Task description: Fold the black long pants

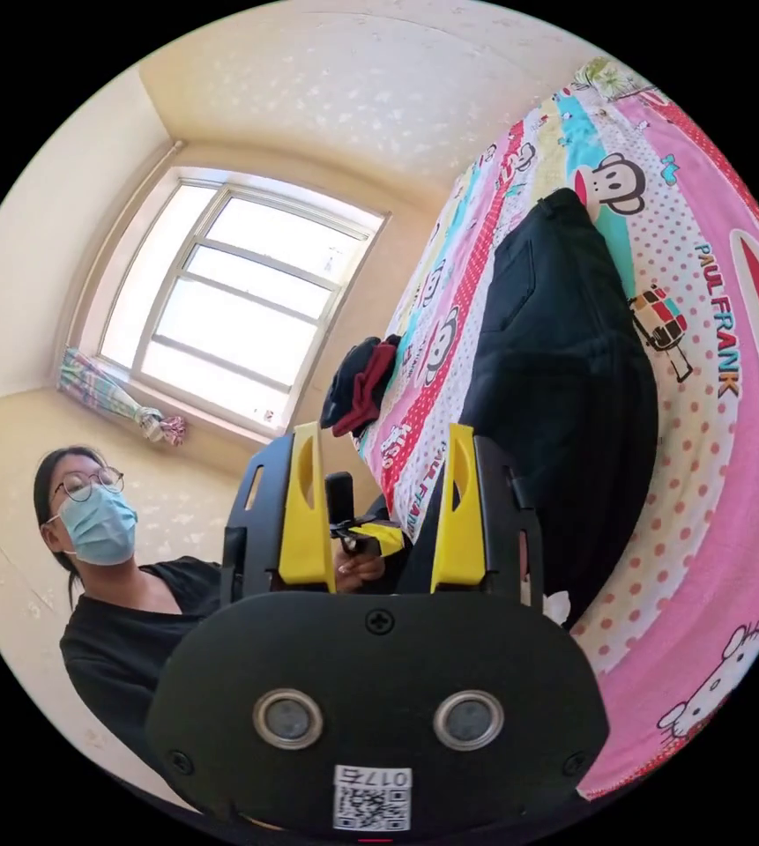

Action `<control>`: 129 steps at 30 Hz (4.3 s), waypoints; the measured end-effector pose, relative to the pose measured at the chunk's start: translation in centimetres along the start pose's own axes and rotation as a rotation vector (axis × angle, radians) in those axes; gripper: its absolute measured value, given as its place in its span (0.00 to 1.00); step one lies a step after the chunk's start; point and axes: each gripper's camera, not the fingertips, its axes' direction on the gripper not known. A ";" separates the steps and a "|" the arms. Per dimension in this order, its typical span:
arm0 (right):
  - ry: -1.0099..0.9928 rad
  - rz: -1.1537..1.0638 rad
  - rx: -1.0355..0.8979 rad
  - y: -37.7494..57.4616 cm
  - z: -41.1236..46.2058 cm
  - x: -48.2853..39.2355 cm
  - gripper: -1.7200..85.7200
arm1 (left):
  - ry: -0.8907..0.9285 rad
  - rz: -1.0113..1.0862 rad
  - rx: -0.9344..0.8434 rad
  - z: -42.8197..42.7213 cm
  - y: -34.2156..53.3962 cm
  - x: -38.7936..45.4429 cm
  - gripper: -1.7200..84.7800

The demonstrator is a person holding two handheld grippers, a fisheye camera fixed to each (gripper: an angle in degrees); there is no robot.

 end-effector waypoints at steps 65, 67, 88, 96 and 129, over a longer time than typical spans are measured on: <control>0.589 0.196 0.033 14.3 -2.9 1.6 0.33 | -0.197 -0.190 0.000 3.8 -10.9 -0.7 0.29; 0.472 0.218 0.073 17.3 -2.6 3.6 0.33 | -0.178 -0.204 -0.068 5.5 -10.5 -0.3 0.29; -0.379 -0.148 0.311 24.1 -11.2 -6.2 0.17 | 0.001 -0.075 -0.087 2.1 -9.0 16.8 0.16; -0.196 -0.539 0.435 12.3 -27.0 -16.6 0.17 | 0.094 0.374 -0.027 10.1 -24.2 31.3 0.17; 0.971 -0.043 -0.481 5.2 20.3 8.0 0.03 | -0.889 -0.052 -0.027 1.9 -10.9 6.3 0.10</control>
